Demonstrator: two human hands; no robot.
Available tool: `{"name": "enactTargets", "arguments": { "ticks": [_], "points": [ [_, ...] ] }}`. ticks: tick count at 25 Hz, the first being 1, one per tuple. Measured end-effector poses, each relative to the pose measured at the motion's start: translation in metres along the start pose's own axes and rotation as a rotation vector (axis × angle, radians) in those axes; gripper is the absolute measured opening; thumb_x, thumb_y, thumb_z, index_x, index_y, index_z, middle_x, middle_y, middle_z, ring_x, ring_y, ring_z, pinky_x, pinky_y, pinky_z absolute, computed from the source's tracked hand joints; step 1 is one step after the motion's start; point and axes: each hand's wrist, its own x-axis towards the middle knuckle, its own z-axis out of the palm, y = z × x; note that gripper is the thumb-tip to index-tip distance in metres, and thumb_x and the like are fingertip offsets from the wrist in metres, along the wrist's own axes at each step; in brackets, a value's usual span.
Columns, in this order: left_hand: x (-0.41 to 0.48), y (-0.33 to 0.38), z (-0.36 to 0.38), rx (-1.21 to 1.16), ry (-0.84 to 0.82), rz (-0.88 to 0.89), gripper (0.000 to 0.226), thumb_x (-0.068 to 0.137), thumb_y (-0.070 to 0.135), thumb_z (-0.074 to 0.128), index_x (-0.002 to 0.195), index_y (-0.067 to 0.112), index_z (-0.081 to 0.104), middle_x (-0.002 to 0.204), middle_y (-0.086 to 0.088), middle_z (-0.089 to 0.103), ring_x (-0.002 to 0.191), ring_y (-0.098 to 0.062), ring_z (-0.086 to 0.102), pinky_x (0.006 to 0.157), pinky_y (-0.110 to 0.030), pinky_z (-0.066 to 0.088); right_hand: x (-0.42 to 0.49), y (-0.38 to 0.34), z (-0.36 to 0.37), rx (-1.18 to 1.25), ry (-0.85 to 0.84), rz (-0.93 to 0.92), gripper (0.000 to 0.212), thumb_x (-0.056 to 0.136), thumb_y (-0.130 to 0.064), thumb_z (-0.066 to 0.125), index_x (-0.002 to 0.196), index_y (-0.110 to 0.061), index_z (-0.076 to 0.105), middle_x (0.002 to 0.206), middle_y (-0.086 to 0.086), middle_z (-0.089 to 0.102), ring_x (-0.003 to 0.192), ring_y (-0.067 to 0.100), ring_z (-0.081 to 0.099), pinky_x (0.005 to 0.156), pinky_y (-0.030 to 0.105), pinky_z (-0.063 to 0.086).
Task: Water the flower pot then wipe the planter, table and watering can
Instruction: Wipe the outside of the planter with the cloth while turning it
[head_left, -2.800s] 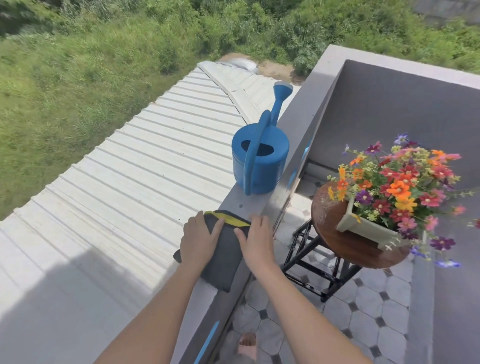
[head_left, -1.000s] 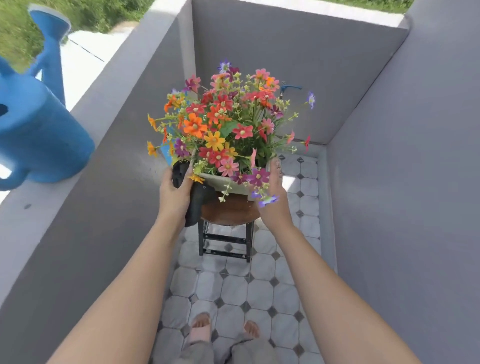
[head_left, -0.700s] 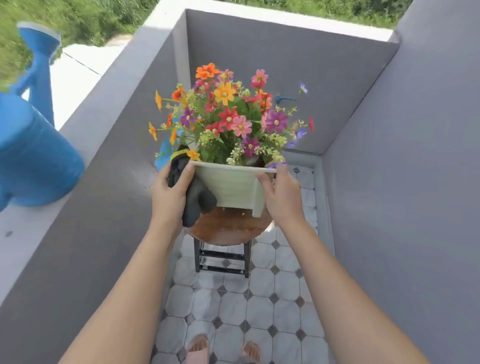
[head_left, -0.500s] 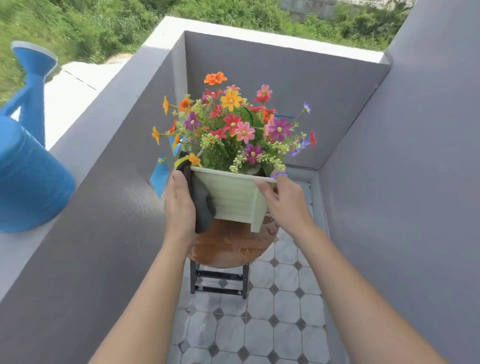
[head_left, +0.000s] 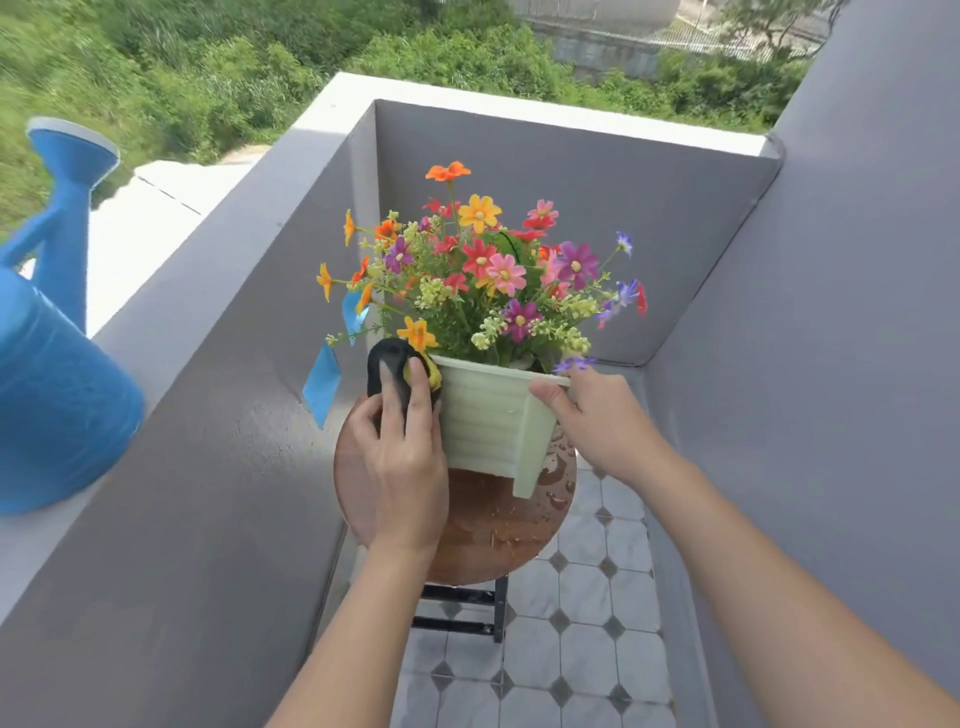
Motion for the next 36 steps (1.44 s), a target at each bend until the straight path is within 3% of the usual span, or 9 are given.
{"name": "enactTargets", "arguments": {
  "ticks": [4,8,12,16,20,23,29,33,36],
  "points": [
    [0.009,0.014,-0.002,-0.054,-0.056,0.123,0.040,0.095,0.021,0.054,0.133,0.007,0.048,0.135,-0.024,0.051,0.095,-0.033,0.040,0.087,-0.036,0.042,-0.001,-0.005,-0.008,-0.010,-0.038,-0.012,0.045,0.097,-0.044,0.038,0.060,-0.022,0.024,0.057,-0.005,0.035,0.052,0.009,0.037,0.045,0.022,0.022],
    [0.019,0.010,-0.006,-0.107,-0.058,-0.133,0.036,0.095,0.012,0.054,0.131,0.008,0.053,0.137,-0.019,0.051,0.097,-0.032,0.043,0.076,-0.043,0.051,-0.002,-0.003,-0.013,0.108,-0.085,-0.017,0.040,0.098,-0.042,0.036,0.063,-0.024,0.029,0.069,-0.005,0.043,0.069,0.019,0.044,0.055,0.028,0.030],
    [0.008,0.017,-0.008,-0.084,-0.112,0.261,0.050,0.085,-0.009,0.061,0.131,0.009,0.053,0.139,-0.011,0.046,0.095,-0.031,0.041,0.087,-0.037,0.042,-0.002,0.001,-0.016,0.182,-0.122,-0.006,0.040,0.098,-0.041,0.034,0.067,-0.016,0.038,0.074,0.000,0.047,0.078,0.024,0.049,0.075,0.038,0.044],
    [0.020,0.023,-0.012,-0.161,-0.067,0.014,0.043,0.089,-0.004,0.059,0.129,0.010,0.056,0.140,-0.006,0.043,0.095,-0.030,0.040,0.088,-0.037,0.042,-0.001,-0.002,-0.017,0.180,-0.116,-0.006,0.040,0.099,-0.039,0.034,0.067,-0.016,0.035,0.072,0.003,0.046,0.072,0.021,0.046,0.072,0.040,0.040],
    [0.017,0.029,-0.014,-0.125,-0.164,0.347,0.037,0.100,0.003,0.037,0.129,0.012,0.057,0.137,-0.008,0.052,0.096,-0.028,0.040,0.089,-0.035,0.042,0.001,0.000,-0.019,0.189,-0.117,0.013,0.039,0.099,-0.038,0.034,0.067,-0.015,0.031,0.069,0.003,0.044,0.070,0.023,0.044,0.070,0.040,0.039],
    [0.019,0.021,-0.014,-0.147,-0.083,0.164,0.042,0.091,-0.007,0.052,0.128,0.013,0.058,0.137,-0.003,0.048,0.098,-0.029,0.042,0.092,-0.035,0.040,0.000,-0.001,-0.019,0.151,-0.113,-0.003,0.042,0.100,-0.038,0.033,0.064,-0.015,0.031,0.068,0.004,0.043,0.065,0.020,0.040,0.065,0.038,0.033],
    [-0.029,-0.026,-0.002,-0.075,-0.466,0.869,0.031,0.098,0.005,0.037,0.114,0.010,0.064,0.137,-0.007,0.053,0.107,-0.034,0.053,0.078,-0.042,0.053,0.001,-0.001,-0.020,0.049,-0.109,-0.016,0.043,0.100,-0.039,0.030,0.064,-0.016,0.033,0.069,0.004,0.047,0.068,0.022,0.045,0.062,0.035,0.032],
    [0.012,-0.010,-0.015,-0.033,-0.289,0.711,0.038,0.097,0.003,0.034,0.117,0.009,0.066,0.127,-0.012,0.062,0.102,-0.031,0.048,0.090,-0.038,0.045,0.003,-0.005,-0.021,0.042,-0.131,-0.040,0.043,0.101,-0.036,0.030,0.062,-0.017,0.032,0.066,0.004,0.043,0.065,0.020,0.041,0.064,0.034,0.031],
    [0.011,0.003,-0.004,-0.064,-0.334,0.897,0.030,0.095,0.007,0.043,0.104,0.012,0.071,0.128,-0.008,0.062,0.104,-0.031,0.051,0.079,-0.039,0.051,0.005,-0.004,-0.022,0.061,-0.124,-0.017,0.040,0.100,-0.036,0.033,0.063,-0.020,0.030,0.066,0.003,0.043,0.064,0.020,0.040,0.061,0.034,0.030]
  ]
}}
